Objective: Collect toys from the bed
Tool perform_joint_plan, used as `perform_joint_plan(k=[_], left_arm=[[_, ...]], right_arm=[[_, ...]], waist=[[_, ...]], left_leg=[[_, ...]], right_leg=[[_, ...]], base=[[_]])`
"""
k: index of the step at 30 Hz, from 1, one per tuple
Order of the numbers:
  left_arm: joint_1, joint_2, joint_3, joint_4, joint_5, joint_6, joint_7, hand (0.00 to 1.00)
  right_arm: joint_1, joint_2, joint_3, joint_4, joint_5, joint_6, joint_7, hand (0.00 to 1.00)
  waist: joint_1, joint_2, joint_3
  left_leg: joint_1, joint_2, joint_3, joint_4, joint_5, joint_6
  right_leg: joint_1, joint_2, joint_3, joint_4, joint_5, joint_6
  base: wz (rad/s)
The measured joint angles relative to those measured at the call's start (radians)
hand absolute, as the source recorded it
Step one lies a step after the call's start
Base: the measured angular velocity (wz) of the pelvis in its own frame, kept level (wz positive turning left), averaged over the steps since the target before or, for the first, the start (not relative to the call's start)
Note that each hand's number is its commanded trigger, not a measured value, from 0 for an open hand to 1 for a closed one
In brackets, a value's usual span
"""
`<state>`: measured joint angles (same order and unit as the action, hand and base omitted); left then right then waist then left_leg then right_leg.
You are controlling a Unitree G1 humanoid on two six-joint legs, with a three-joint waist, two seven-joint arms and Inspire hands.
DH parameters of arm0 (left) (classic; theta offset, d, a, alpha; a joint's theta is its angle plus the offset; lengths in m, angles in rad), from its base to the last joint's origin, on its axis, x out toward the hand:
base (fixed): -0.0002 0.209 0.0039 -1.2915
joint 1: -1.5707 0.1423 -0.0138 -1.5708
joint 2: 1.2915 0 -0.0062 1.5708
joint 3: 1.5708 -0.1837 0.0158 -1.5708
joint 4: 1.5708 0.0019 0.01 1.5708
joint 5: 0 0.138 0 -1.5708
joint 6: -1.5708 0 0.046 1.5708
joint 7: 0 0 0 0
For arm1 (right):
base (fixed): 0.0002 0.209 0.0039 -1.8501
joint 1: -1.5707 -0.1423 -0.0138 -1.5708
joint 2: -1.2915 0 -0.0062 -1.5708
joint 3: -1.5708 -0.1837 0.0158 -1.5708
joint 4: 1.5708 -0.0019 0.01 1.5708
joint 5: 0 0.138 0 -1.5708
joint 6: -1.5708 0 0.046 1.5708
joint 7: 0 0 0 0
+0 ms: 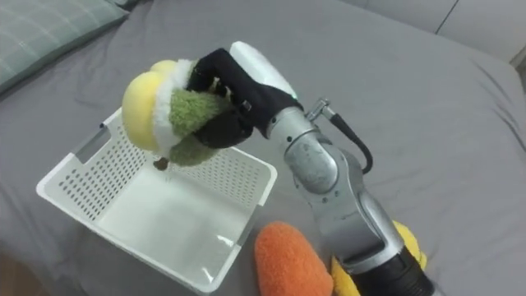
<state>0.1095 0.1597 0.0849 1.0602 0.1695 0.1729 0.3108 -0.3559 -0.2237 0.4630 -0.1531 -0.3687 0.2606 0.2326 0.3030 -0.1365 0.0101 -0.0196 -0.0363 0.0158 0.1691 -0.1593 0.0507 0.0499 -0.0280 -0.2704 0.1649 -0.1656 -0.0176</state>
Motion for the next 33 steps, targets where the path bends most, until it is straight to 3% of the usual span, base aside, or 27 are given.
perform_joint_plan(k=[2, 5, 9, 10, 11, 12, 13, 14, 15, 26, 33], left_arm=[[-0.003, 0.000, -0.011, -0.008, 0.000, 0.007, 0.000, 0.00], [-0.003, -0.006, -0.011, -0.014, 0.000, 0.021, 0.000, 0.00], [-0.004, -0.007, -0.011, -0.014, 0.000, 0.027, 0.001, 0.00], [-0.004, -0.007, -0.011, -0.014, 0.000, 0.027, 0.001, 0.00], [-0.004, -0.007, -0.011, -0.014, 0.000, 0.027, 0.001, 0.00], [-0.004, -0.007, -0.011, -0.014, -0.001, 0.026, 0.001, 0.00], [-0.005, -0.007, -0.011, -0.014, 0.000, 0.026, 0.002, 0.00], [-0.006, -0.007, -0.011, -0.014, -0.001, 0.026, 0.002, 0.00], [-0.007, -0.007, -0.011, -0.013, 0.000, 0.026, 0.005, 0.00], [-0.010, -0.007, -0.032, -0.017, -0.001, 0.023, 0.033, 0.00], [-0.010, -0.008, -0.031, -0.017, 0.000, 0.017, 0.033, 0.00]], right_arm=[[0.001, 0.018, 0.010, 0.063, 0.000, 0.004, 0.005, 1.00], [0.005, 0.032, 0.032, 0.119, -0.024, 0.050, 0.034, 1.00], [0.008, 0.037, 0.032, 0.163, -0.032, 0.058, 0.044, 1.00], [0.008, 0.037, 0.033, 0.169, -0.035, 0.058, 0.043, 0.74], [0.008, 0.036, 0.033, 0.182, -0.042, 0.058, 0.042, 0.58], [0.008, 0.036, 0.034, 0.195, -0.051, 0.058, 0.040, 0.27], [0.008, 0.034, 0.034, 0.203, -0.051, 0.058, 0.037, 0.20], [0.008, 0.032, 0.034, 0.221, -0.051, 0.058, 0.031, 0.05], [0.011, 0.031, 0.034, 0.238, -0.051, 0.058, 0.026, 0.01], [0.034, 0.025, 0.028, 0.294, -0.069, 0.055, -0.039, 0.00], [0.034, 0.025, 0.022, 0.299, -0.067, 0.014, -0.078, 0.00]], waist=[[0.005, 0.000, 0.0002], [0.007, 0.002, 0.0022], [0.009, 0.001, 0.0012], [0.009, 0.000, 0.0007], [0.009, -0.001, -0.0003], [0.008, -0.002, -0.0004], [0.008, -0.002, -0.0004], [0.008, -0.003, -0.0001], [0.007, -0.002, 0.0013], [-0.005, 0.006, 0.0064], [-0.008, 0.020, 0.0084]], left_leg=[[-0.001, -0.001, -0.005, 0.001, 0.000, 0.000], [-0.008, -0.004, -0.014, 0.004, 0.000, 0.000], [-0.011, -0.007, -0.019, 0.002, 0.002, 0.002], [-0.011, -0.007, -0.019, 0.002, 0.004, 0.002], [-0.011, -0.008, -0.019, 0.002, 0.005, 0.003], [-0.010, -0.009, -0.019, 0.002, 0.006, 0.003], [-0.010, -0.009, -0.020, 0.002, 0.006, 0.003], [-0.010, -0.010, -0.020, 0.002, 0.006, 0.004], [-0.008, -0.010, -0.021, 0.002, 0.006, 0.005], [-0.022, -0.012, -0.031, 0.013, 0.006, 0.005], [-0.021, -0.012, -0.030, 0.013, 0.006, 0.006]], right_leg=[[0.001, -0.001, -0.004, 0.000, 0.000, 0.000], [-0.001, -0.001, -0.007, 0.000, 0.000, 0.000], [0.001, -0.001, -0.008, -0.010, 0.000, 0.000], [0.001, -0.001, -0.008, -0.010, 0.000, 0.000], [0.001, -0.002, -0.010, -0.011, 0.000, 0.000], [0.002, -0.004, -0.016, -0.012, 0.000, 0.000], [0.002, -0.005, -0.019, -0.012, 0.000, 0.000], [0.002, -0.005, -0.023, -0.012, 0.000, 0.001], [0.002, -0.005, -0.030, -0.013, 0.000, 0.001], [0.001, -0.005, -0.034, -0.014, 0.002, 0.003], [0.003, -0.005, -0.033, -0.014, 0.002, 0.003]], base=[[0.07], [0.09], [0.03], [0.00], [0.00], [0.00], [0.00], [0.04], [0.03], [0.02], [0.00]])
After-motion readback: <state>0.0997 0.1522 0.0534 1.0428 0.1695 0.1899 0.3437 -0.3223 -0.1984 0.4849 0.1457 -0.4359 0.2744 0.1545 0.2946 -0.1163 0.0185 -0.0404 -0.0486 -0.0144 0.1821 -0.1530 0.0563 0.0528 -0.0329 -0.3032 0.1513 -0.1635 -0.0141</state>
